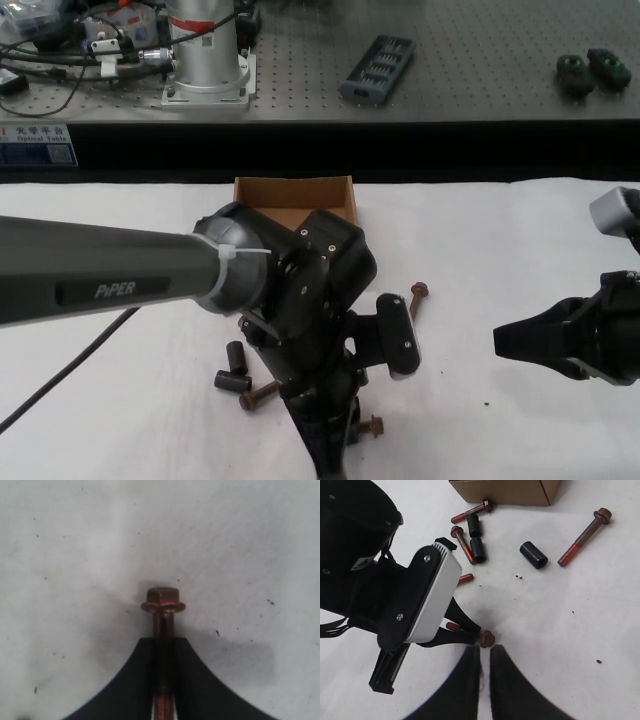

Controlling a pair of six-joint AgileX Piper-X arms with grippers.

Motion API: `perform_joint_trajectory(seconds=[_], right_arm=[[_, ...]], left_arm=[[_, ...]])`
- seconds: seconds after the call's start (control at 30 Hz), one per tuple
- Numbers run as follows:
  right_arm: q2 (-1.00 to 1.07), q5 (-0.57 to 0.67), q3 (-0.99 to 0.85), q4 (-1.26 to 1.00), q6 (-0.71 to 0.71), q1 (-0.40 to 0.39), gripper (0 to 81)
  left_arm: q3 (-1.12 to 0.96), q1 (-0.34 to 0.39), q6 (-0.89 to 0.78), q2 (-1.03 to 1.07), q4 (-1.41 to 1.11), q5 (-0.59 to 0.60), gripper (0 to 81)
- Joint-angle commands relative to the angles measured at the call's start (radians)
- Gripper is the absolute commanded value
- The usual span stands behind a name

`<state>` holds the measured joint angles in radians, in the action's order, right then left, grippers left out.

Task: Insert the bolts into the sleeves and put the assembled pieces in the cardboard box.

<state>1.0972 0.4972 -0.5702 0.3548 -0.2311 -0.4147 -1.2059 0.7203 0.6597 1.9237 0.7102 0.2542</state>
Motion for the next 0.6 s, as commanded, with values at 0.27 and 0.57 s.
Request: perform_joint_trajectory(seconds=[0.27, 0.57], right_arm=[[0.070, -0.025, -0.021, -0.003, 0.044, 0.005, 7.0], [0.342, 0.006, -0.267, 0.088, 0.277, 0.005, 7.0]], left_arm=[[0.013, -0.099, -0.374, -0.166, -0.183, 0.150, 0.6], [0.298, -0.321, -0.729, -0.474, -0.570, 0.163, 0.6]])
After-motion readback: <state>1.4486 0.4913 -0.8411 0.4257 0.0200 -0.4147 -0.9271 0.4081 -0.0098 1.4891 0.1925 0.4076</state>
